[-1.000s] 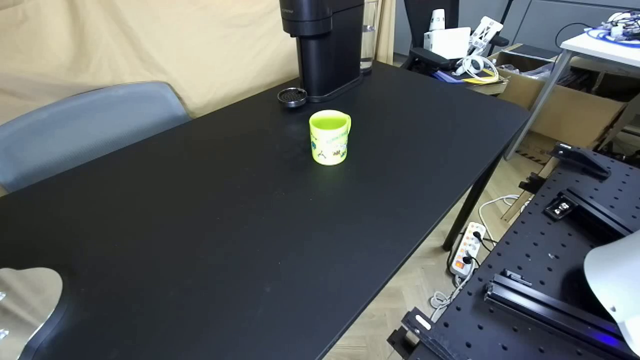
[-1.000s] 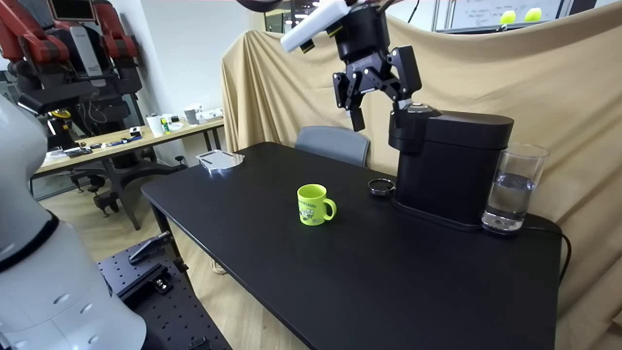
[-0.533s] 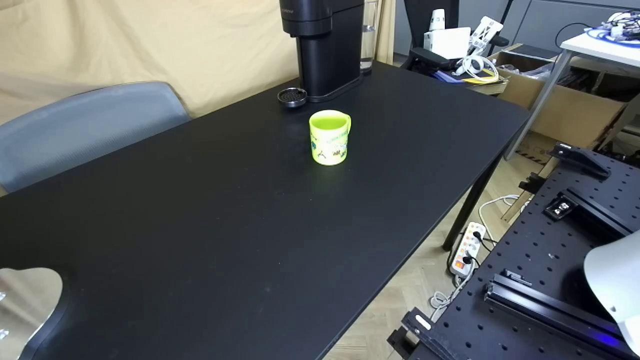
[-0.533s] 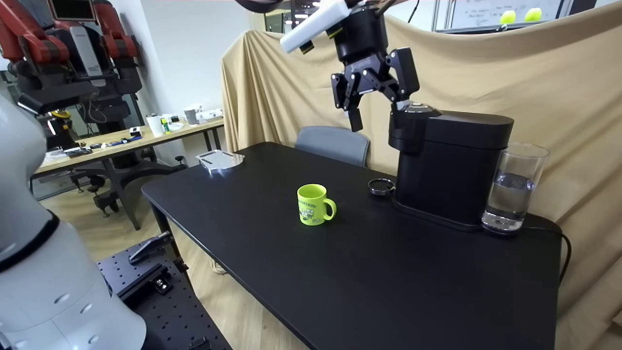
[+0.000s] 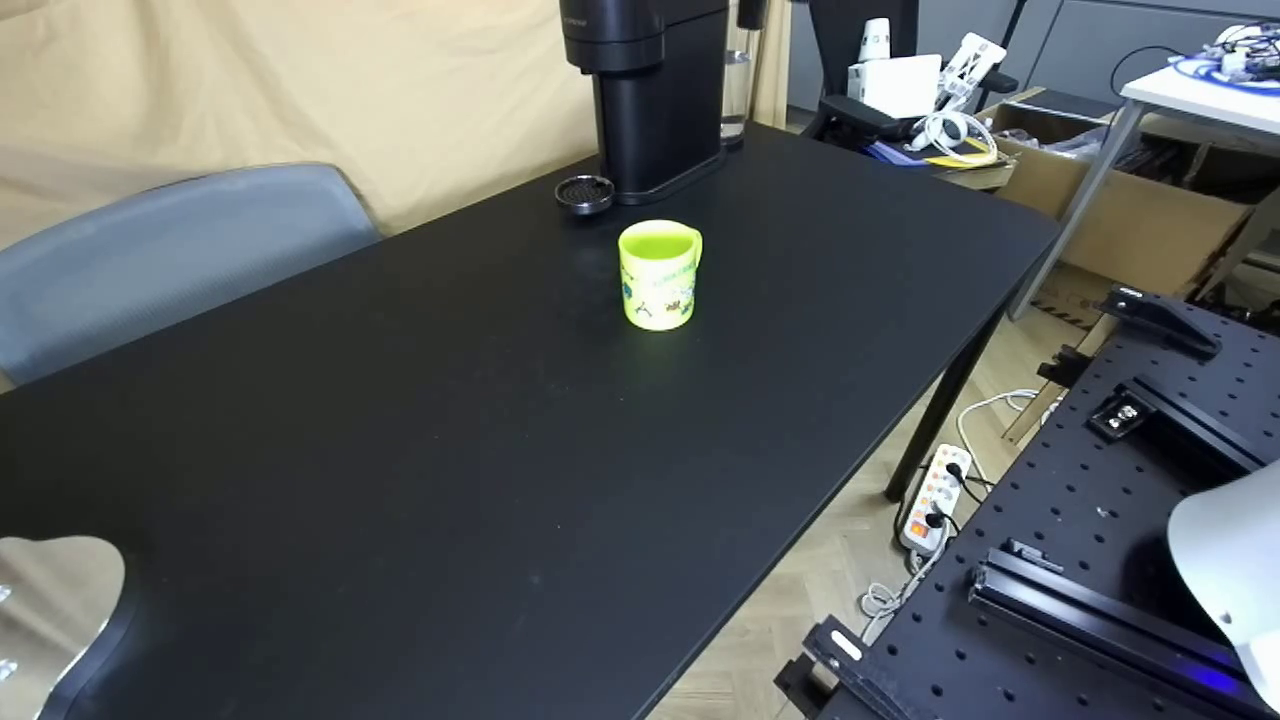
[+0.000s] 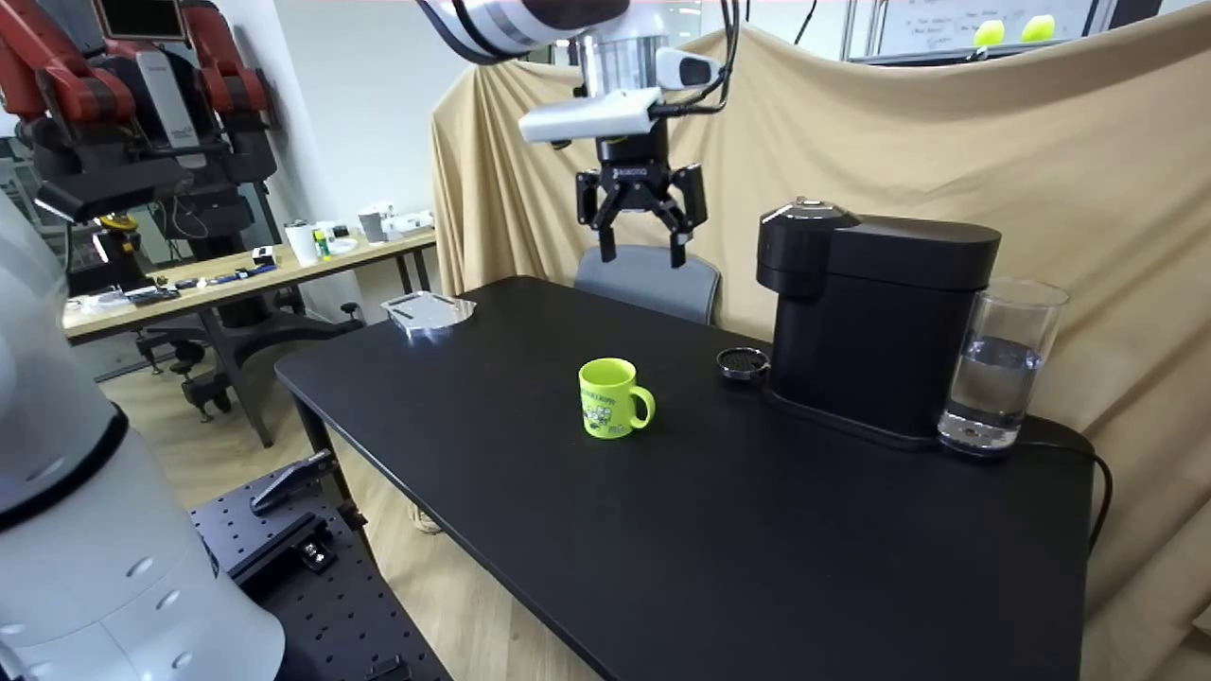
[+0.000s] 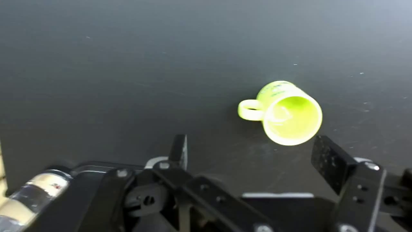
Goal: Move the mug to the left
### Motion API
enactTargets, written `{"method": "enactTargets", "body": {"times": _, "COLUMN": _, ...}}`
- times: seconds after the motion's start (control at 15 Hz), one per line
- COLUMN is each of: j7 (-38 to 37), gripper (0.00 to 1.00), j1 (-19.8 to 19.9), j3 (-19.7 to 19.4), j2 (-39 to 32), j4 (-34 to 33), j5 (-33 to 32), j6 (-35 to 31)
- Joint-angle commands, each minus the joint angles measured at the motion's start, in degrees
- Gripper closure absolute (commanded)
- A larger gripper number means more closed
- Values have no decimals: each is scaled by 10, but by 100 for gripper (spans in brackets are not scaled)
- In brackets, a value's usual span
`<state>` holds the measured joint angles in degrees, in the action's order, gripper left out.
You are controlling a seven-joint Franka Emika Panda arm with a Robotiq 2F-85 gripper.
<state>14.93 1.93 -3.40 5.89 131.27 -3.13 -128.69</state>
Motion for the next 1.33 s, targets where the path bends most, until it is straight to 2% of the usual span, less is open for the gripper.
{"method": "enactTargets", "body": {"times": 0.0, "j7": 2, "gripper": 0, "j1": -7, "j3": 6, "j2": -9, "j4": -3, "j5": 5, "j6": 0}}
{"method": "enactTargets", "body": {"times": 0.4, "j7": -5, "gripper": 0, "j1": -10, "j3": 13, "j2": -39, "j4": -7, "j5": 6, "j6": -14}}
{"method": "enactTargets", "body": {"times": 0.87, "j7": -91, "gripper": 0, "j1": -43, "j3": 51, "j2": -171, "j4": -53, "j5": -8, "j6": -61}}
{"method": "enactTargets", "body": {"times": 1.27, "j7": -108, "gripper": 0, "j1": -43, "j3": 37, "j2": -238, "j4": -64, "j5": -31, "j6": -79}}
